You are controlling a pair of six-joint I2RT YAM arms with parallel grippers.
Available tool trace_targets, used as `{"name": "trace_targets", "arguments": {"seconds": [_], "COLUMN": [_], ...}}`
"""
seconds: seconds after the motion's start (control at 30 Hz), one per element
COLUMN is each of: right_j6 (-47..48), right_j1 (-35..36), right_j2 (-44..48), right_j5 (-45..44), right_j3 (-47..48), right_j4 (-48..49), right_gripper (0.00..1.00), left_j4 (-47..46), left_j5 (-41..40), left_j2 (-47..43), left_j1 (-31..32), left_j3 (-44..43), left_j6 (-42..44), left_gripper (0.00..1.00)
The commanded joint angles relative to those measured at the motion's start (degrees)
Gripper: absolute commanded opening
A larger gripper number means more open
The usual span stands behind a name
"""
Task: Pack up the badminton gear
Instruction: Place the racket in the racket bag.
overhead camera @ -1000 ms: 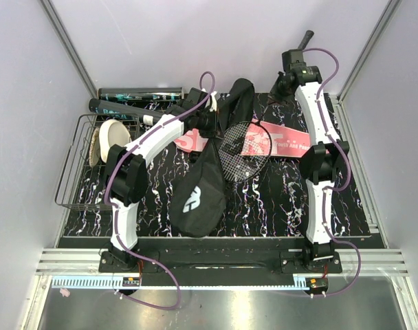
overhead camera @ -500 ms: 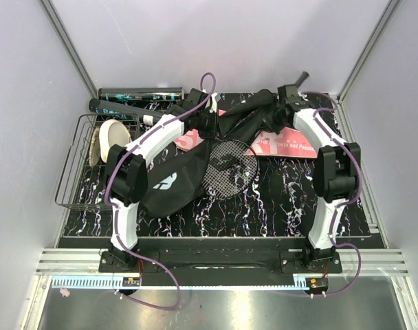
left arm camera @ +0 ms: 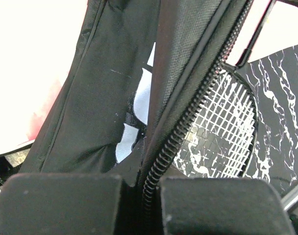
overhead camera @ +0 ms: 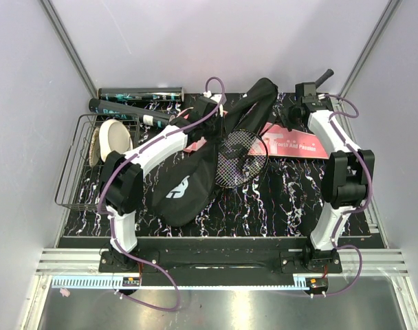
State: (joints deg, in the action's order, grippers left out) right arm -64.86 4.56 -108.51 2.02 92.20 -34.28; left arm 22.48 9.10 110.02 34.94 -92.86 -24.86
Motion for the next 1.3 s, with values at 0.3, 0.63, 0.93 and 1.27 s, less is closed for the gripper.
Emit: {"name": "trace_targets", "arguments": {"seconds": [0.3,0.63,0.93,1.27], "right_j6": [-9.1,-17.0,-4.1,17.2], "right_j1": [12.0,13.4,15.3,16.4], "right_j2": [2.0,2.6,0.9,5.8], "right_j5": [4.2,12.5,23.9,42.2], "right_j3": [2.8,-5.2,-6.9,-18.5], "right_j4": [6.7,17.2,23.1,32.5], "right_gripper": [0.00,0.00,0.00,0.00], "left_j4": [-8.0,-16.2,-14.0,-19.0], "left_j5": [-8.8,-16.2,-17.1,5.8], "left_j2": [-1.1,-2.4,-0.1,-3.2], "left_j1": [5.5,6.8,6.5,4.5], "left_j3": [-4.0,0.2,-1.1,4.8], "left_j6": [3.6,2.0,1.7,9.8], "left_gripper": [0.00,0.00,0.00,0.00]}}
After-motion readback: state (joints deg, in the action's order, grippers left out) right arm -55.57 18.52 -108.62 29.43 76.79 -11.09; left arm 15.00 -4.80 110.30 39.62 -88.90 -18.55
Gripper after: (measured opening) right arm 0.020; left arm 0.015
